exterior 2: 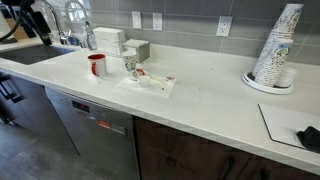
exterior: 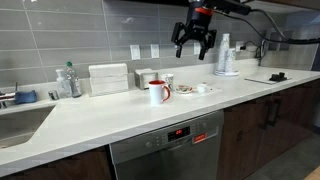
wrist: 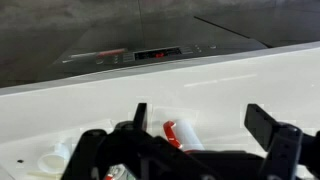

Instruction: Pick up all the sachets from the white saucer and put them in the red and white mug

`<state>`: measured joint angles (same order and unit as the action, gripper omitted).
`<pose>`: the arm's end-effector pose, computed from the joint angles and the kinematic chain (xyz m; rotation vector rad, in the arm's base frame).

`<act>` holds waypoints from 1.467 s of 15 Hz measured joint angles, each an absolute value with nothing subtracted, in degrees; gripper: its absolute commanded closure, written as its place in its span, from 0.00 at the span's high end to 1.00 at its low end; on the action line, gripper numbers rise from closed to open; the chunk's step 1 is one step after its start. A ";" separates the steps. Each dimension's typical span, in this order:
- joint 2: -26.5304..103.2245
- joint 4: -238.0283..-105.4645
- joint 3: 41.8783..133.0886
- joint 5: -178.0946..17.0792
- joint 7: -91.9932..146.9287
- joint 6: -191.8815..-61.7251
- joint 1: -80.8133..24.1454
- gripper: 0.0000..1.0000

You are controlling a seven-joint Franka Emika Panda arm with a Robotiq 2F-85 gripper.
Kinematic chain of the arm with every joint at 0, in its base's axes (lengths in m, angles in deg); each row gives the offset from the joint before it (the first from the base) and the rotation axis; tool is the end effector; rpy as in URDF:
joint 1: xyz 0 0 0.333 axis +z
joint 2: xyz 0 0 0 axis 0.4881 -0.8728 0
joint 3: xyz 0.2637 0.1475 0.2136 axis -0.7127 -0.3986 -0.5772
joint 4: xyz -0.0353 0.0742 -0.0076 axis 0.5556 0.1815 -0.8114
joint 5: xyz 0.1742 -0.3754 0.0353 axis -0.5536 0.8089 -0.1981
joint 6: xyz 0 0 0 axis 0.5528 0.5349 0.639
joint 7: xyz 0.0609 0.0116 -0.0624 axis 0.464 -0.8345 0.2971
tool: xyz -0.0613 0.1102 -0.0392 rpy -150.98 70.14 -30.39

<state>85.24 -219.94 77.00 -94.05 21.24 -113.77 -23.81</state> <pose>0.3951 0.1004 0.5174 -2.9839 0.1077 -0.2592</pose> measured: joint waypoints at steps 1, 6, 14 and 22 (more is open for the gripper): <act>85.24 -219.94 77.00 -94.05 21.24 -113.77 -23.81 1.00; 85.24 -219.94 77.00 -94.05 21.24 -113.77 -23.81 1.00; 85.19 -219.91 77.00 -93.94 21.48 -113.82 -23.81 1.00; 71.38 -210.52 78.37 -92.03 36.26 -119.77 -23.71 1.00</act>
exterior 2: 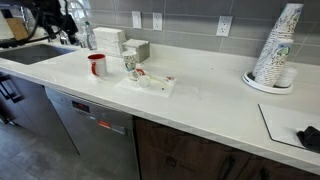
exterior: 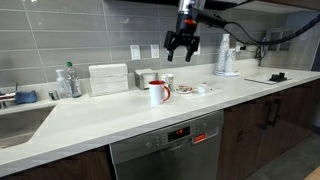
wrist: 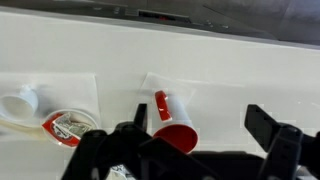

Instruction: Pick up all the sachets from the white saucer and put them in the red and white mug

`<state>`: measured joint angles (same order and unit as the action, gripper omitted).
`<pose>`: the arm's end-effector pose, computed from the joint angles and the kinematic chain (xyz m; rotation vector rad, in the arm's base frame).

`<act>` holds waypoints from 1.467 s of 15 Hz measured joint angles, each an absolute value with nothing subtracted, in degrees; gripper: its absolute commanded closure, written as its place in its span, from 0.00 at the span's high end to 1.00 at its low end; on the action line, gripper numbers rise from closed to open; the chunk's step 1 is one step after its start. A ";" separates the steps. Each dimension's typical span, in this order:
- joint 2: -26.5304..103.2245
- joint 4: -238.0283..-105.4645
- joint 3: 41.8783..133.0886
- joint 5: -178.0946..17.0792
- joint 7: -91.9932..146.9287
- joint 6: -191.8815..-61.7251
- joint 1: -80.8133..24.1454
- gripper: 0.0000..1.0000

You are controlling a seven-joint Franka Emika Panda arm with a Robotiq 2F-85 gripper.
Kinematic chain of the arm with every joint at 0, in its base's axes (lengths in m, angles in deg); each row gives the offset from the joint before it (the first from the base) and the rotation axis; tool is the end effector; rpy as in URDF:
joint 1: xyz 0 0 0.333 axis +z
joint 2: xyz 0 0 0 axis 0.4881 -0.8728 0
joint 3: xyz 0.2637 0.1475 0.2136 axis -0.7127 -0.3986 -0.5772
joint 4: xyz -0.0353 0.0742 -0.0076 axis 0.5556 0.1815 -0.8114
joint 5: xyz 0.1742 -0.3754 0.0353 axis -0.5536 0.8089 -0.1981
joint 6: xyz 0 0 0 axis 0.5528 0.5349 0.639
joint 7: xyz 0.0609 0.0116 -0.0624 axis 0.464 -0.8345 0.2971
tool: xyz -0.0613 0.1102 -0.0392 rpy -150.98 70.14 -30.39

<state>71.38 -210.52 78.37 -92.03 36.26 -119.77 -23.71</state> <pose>0.4828 0.1013 0.5072 -2.9963 -0.2709 -0.3313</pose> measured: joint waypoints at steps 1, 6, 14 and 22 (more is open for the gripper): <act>68.41 -207.98 78.71 -90.60 38.30 -119.75 -23.81 1.00; 55.26 -193.64 81.08 -83.46 46.75 -117.03 -25.69 1.00; 43.92 -179.42 83.84 -82.06 63.42 -109.05 -31.43 1.00; 41.57 -177.95 84.52 -82.32 67.20 -108.74 -34.48 1.00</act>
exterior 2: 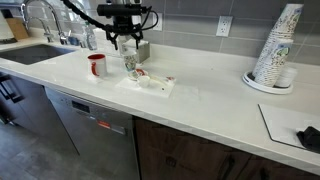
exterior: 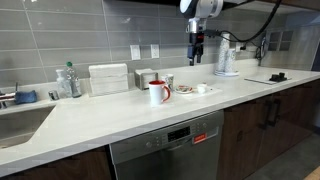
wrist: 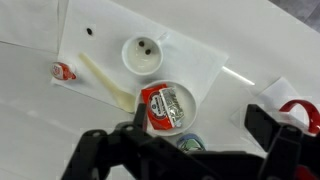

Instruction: Pick up all the sachets from the white saucer and put them in the red and white mug

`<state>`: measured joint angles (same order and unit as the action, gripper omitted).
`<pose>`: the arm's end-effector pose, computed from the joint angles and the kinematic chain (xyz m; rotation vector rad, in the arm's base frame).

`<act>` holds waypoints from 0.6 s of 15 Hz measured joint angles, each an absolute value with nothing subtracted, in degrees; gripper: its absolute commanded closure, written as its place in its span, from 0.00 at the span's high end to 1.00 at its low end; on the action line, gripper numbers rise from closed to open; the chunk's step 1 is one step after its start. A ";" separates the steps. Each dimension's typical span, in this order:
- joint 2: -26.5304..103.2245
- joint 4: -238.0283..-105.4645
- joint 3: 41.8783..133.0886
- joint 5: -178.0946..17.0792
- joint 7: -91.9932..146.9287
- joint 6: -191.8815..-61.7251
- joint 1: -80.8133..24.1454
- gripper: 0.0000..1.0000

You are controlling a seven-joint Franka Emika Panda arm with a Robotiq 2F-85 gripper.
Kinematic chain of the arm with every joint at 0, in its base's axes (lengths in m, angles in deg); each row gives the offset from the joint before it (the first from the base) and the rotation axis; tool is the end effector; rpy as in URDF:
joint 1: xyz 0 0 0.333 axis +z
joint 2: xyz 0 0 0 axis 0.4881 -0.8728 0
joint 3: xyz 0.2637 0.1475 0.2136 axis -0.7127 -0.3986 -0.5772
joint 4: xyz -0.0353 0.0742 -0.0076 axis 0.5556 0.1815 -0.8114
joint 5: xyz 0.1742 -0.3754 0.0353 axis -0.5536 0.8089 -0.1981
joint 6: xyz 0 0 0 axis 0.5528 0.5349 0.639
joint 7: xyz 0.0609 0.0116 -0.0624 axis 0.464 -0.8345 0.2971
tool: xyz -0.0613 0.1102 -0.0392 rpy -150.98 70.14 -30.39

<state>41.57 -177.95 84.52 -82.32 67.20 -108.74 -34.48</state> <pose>0.6675 -0.0739 0.4750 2.9897 0.7835 0.1058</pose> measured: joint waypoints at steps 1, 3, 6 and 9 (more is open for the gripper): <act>41.57 -177.89 84.51 -82.32 67.20 -108.74 -34.46 1.00; 41.57 -177.81 84.51 -82.32 67.20 -108.74 -34.46 1.00; 41.44 -177.82 84.36 -82.21 67.33 -108.74 -34.46 1.00; 39.81 -178.03 84.05 -82.25 69.68 -108.76 -34.46 1.00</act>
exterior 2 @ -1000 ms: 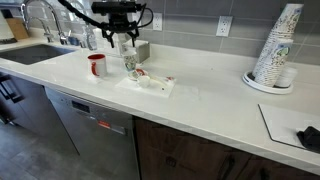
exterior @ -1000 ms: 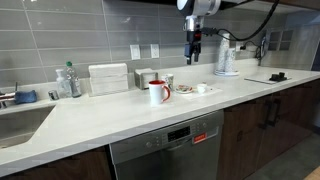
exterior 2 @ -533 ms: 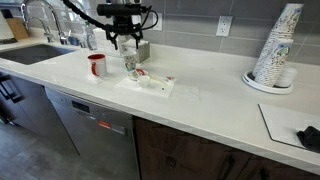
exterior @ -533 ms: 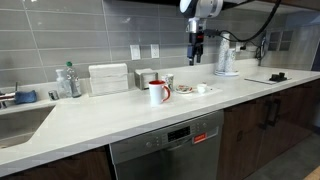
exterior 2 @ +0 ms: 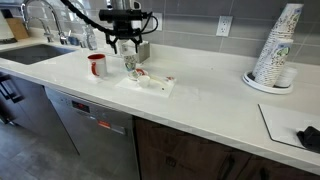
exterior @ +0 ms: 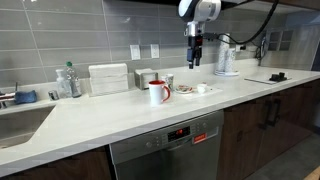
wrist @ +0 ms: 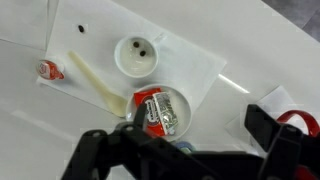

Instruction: Pick up all the sachets from the white saucer and put them in the red and white mug

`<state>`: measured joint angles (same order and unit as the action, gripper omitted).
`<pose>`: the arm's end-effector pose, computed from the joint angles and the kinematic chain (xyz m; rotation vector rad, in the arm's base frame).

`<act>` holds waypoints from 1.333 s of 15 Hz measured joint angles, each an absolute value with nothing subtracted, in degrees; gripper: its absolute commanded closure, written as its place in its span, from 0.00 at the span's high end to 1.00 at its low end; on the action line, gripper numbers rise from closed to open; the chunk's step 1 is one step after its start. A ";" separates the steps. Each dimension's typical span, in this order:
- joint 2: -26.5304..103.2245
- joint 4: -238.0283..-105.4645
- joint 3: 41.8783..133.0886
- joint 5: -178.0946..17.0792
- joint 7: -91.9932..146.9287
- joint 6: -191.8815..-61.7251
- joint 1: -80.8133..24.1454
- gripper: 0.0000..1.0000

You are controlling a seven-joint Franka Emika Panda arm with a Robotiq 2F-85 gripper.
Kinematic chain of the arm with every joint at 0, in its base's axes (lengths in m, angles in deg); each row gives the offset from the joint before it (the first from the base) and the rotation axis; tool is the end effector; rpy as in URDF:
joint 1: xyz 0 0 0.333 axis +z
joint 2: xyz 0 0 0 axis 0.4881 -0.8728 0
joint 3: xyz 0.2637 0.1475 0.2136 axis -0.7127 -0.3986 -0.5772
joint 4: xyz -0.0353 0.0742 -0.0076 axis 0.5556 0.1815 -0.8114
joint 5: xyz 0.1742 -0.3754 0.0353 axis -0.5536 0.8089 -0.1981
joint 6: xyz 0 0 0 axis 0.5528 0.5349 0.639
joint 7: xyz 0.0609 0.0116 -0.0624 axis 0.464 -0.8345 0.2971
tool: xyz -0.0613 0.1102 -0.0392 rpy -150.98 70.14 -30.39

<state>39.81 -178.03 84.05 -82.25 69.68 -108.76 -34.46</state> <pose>0.6718 -0.0691 0.4536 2.9801 0.8650 0.0594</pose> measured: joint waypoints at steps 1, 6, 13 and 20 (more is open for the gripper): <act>38.96 -178.12 84.02 -82.26 70.48 -108.92 -34.48 1.00; 34.47 -178.27 83.71 -83.42 75.20 -115.03 -35.34 1.00; 29.83 -178.28 81.44 -88.17 83.86 -122.95 -37.28 1.00; 26.25 -178.29 79.02 -90.74 89.31 -132.62 -38.94 1.00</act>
